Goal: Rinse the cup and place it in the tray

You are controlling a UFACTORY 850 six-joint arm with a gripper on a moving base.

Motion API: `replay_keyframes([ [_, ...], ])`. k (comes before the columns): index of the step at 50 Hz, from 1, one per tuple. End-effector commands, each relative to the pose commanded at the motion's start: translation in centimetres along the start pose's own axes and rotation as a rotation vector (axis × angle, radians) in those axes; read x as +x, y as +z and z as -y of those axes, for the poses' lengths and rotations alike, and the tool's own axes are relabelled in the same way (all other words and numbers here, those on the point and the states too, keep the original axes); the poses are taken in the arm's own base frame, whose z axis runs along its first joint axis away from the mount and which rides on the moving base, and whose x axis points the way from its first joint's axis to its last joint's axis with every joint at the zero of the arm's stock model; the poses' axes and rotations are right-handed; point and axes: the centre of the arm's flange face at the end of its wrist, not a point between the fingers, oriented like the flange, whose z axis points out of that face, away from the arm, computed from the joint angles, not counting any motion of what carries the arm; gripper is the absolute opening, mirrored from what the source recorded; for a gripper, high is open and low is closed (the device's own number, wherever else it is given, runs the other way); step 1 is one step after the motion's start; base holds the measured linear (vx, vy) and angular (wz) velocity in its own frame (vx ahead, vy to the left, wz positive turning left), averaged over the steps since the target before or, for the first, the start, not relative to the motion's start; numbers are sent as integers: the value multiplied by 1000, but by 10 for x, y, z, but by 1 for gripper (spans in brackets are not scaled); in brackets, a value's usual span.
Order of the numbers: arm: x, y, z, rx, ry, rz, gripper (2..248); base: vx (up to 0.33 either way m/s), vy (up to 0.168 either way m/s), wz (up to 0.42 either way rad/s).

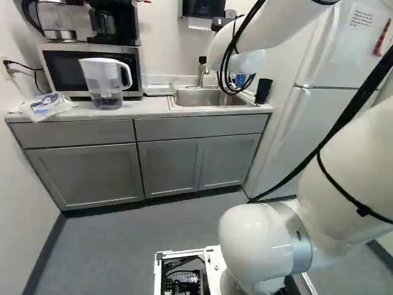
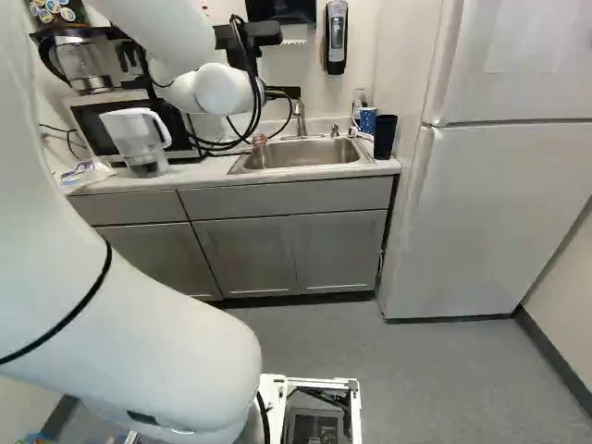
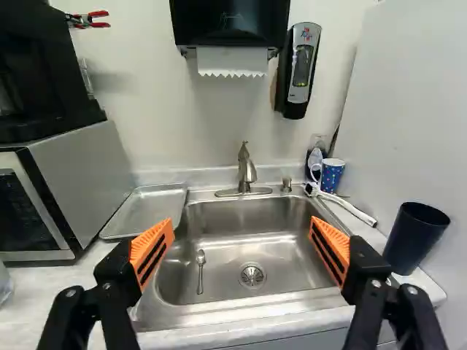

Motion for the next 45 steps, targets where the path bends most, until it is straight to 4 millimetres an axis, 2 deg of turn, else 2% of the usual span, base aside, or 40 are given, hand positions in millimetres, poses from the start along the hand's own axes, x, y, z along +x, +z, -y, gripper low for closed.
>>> replay_keyframes([
  [20,0,0,0,0,0,0,247,15,0,-3],
  [45,0,0,0,0,0,0,247,82,-1,-14],
])
